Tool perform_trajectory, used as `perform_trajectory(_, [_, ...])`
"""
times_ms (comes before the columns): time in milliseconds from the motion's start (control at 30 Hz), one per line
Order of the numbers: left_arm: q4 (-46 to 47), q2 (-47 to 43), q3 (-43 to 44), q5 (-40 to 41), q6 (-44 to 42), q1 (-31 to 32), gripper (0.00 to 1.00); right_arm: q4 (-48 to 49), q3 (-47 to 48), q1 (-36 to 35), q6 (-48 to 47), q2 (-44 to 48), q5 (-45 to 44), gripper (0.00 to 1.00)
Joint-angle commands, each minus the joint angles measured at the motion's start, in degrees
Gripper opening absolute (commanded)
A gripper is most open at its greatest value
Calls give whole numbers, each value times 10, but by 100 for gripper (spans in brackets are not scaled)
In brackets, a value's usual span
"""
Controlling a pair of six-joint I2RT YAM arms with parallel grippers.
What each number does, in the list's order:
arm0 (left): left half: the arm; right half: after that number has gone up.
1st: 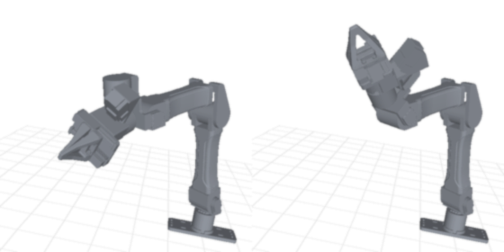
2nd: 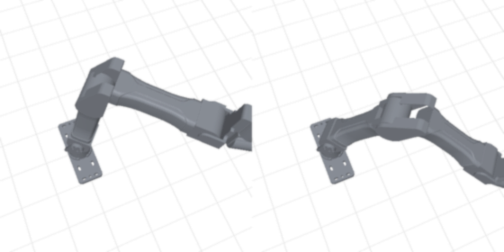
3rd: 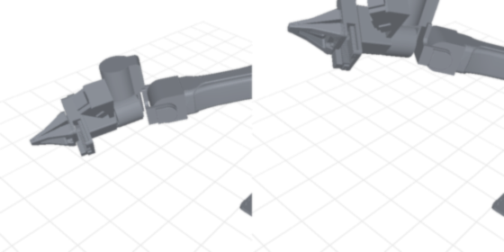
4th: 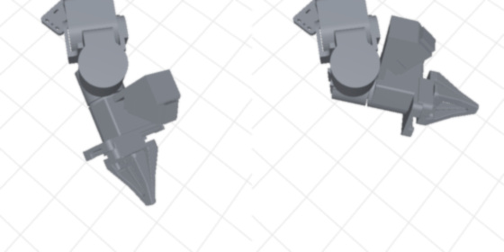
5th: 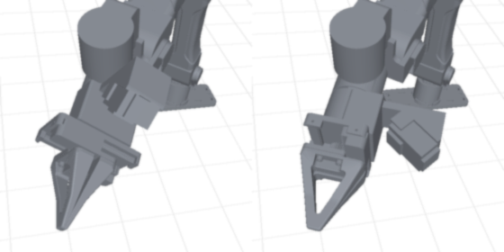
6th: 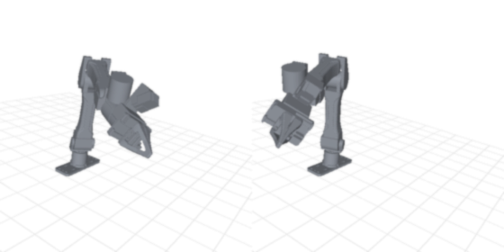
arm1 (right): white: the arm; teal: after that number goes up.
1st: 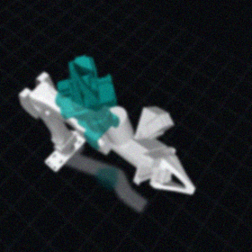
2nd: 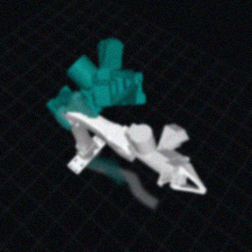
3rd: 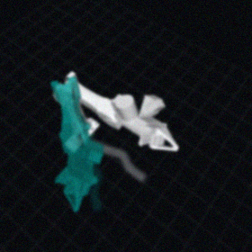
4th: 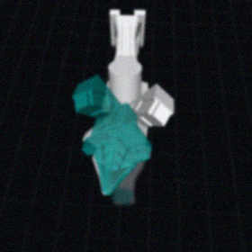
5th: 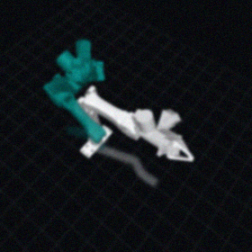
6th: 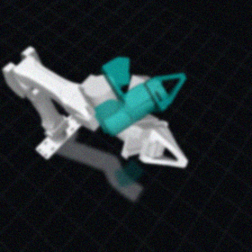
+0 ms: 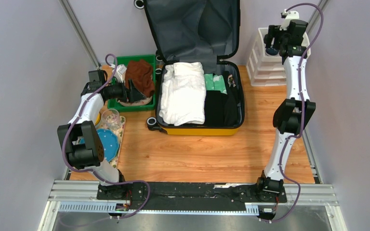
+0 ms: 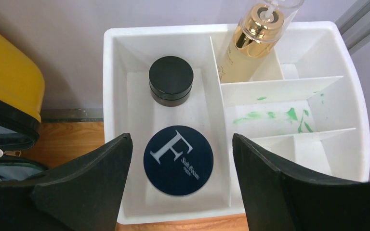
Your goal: Open, take out, and arrange the luggage
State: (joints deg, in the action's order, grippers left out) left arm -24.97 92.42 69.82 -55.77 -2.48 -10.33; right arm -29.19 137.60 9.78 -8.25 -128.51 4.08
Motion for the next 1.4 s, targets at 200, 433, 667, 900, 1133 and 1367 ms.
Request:
perform_trajectory(200, [-2,-5,36,-14,-15,-3,91,35,-21,-3,3,43,21,80])
perform_trajectory(433, [-3,-19,53,-8,-58,14,91,-34,-76,-19,17,136,138,77])
perform_trajectory(667, [-4,-6,65,-7,-80,47,91,-62,-239,-95,79,235,279,64])
perform_trajectory(900, [-1,-6,58,-6,-88,70,92,-186,-317,-252,-55,221,317,47])
perform_trajectory(1133, [10,-29,20,1,-88,75,91,-207,-409,-343,-201,236,342,55])
perform_trajectory(1367, [9,-43,-2,-1,-83,77,92,-120,-487,-380,-419,271,354,70])
